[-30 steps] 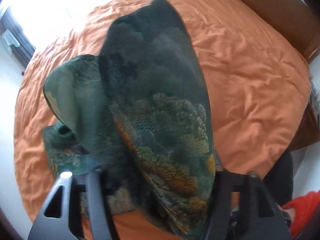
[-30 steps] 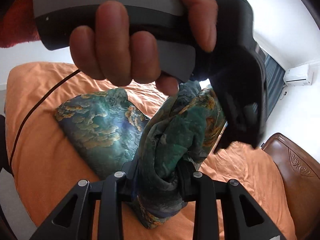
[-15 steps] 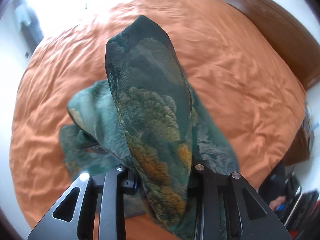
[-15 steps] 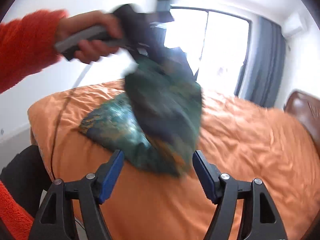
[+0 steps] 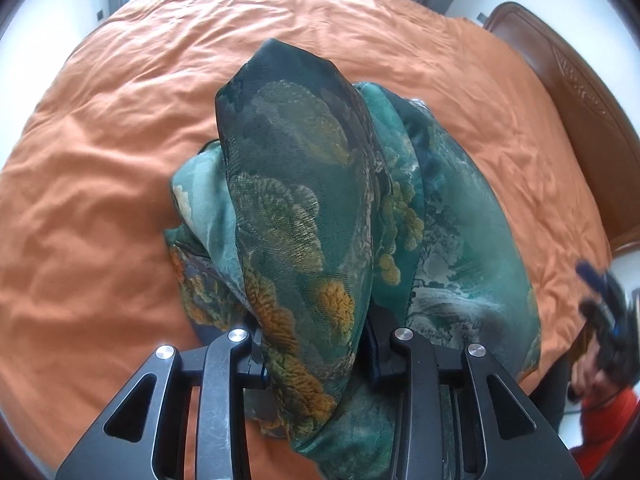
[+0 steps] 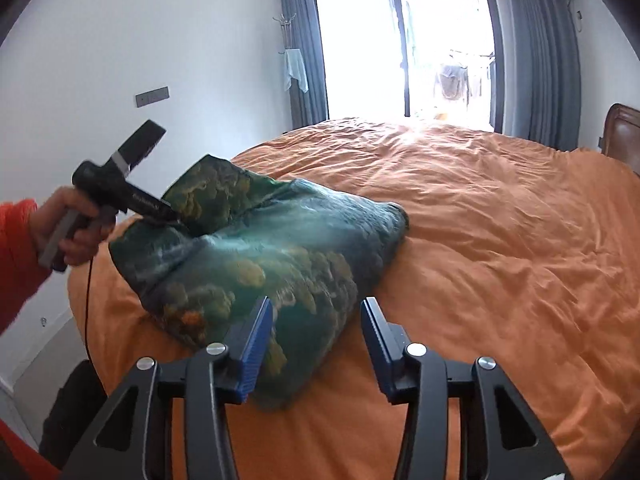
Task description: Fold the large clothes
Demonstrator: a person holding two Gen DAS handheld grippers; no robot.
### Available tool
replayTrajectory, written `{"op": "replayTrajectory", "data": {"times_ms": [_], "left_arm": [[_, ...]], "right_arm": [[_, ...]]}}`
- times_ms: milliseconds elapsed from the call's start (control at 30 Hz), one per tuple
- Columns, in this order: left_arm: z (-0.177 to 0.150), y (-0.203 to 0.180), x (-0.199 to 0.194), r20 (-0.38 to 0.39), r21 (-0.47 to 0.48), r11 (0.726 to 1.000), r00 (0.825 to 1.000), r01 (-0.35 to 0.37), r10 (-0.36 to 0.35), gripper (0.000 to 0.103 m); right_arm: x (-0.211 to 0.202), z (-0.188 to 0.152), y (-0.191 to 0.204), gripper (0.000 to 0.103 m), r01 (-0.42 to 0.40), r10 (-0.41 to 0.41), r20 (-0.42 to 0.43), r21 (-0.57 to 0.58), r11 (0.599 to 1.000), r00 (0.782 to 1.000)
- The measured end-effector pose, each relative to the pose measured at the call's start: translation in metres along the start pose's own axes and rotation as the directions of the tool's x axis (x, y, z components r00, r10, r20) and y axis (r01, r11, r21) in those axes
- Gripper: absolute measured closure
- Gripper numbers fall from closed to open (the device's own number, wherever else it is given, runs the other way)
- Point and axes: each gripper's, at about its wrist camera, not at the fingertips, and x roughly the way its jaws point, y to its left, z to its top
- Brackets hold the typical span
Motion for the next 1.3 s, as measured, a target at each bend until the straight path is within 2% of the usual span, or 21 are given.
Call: {"op": "replayTrajectory", "data": {"times_ms": [100, 233, 367, 433, 500, 600, 767, 900, 1000, 1100, 1200, 1300], "left_arm": [[-0.003, 0.009, 0.007, 0.001, -0.024, 0.999, 0.999, 0.034, -0.034, 0.066], [-0.007, 0.028, 0.021, -0.003, -0.069, 0.995, 0.997, 0.072, -0.072, 0.063], [-0.009, 0.047, 0.044, -0.022, -0.116, 0.987, 0.993, 0.110, -0.114, 0.061], [-0.009, 0.051, 0.055, -0.023, -0.117, 0.987, 0.993, 0.113, -0.116, 0.060], [-0.010, 0.055, 0.066, -0.016, -0.122, 0.987, 0.994, 0.109, -0.112, 0.057], [-0.011, 0.061, 0.072, -0.007, -0.158, 0.979, 0.991, 0.130, -0.133, 0.056], [-0.012, 0.064, 0.052, 0.013, -0.170, 0.968, 0.983, 0.183, -0.184, 0.050], [-0.010, 0.073, 0.032, 0.027, -0.196, 0.953, 0.973, 0.231, -0.230, 0.047], [-0.012, 0.080, 0.015, 0.045, -0.187, 0.952, 0.970, 0.241, -0.237, 0.047], [-0.016, 0.080, 0.005, 0.053, -0.166, 0.961, 0.975, 0.223, -0.217, 0.046], [-0.020, 0.080, 0.011, 0.027, -0.150, 0.975, 0.987, 0.161, -0.159, 0.046], [-0.021, 0.081, 0.022, 0.007, -0.162, 0.979, 0.992, 0.125, -0.126, 0.046]], "right_arm": [[0.042, 0.032, 0.004, 0.056, -0.065, 0.066, -0.034, 0.022, 0.998, 0.997], [0.092, 0.041, 0.012, 0.056, -0.166, 0.168, -0.071, 0.025, 0.986, 0.983], [0.149, 0.017, 0.022, 0.056, -0.087, 0.074, -0.178, -0.067, 0.994, 0.981], [0.173, 0.002, 0.019, 0.057, -0.083, 0.068, -0.243, -0.049, 0.995, 0.968], [0.186, -0.008, 0.014, 0.057, -0.072, 0.061, -0.257, -0.031, 0.997, 0.965], [0.198, -0.014, 0.019, 0.058, -0.034, 0.012, -0.260, -0.082, 0.996, 0.966], [0.183, -0.004, 0.028, 0.057, -0.021, -0.005, -0.252, -0.099, 0.995, 0.968], [0.128, 0.017, 0.032, 0.056, -0.050, 0.027, -0.207, -0.110, 0.993, 0.978], [0.086, 0.015, 0.033, 0.056, -0.054, 0.026, -0.198, -0.141, 0.989, 0.980], [0.068, 0.001, 0.044, 0.056, -0.053, 0.001, -0.238, -0.210, 0.976, 0.971], [0.079, -0.019, 0.052, 0.056, -0.032, -0.046, -0.288, -0.260, 0.965, 0.956], [0.095, -0.030, 0.047, 0.056, -0.028, -0.045, -0.339, -0.207, 0.978, 0.940]]}}
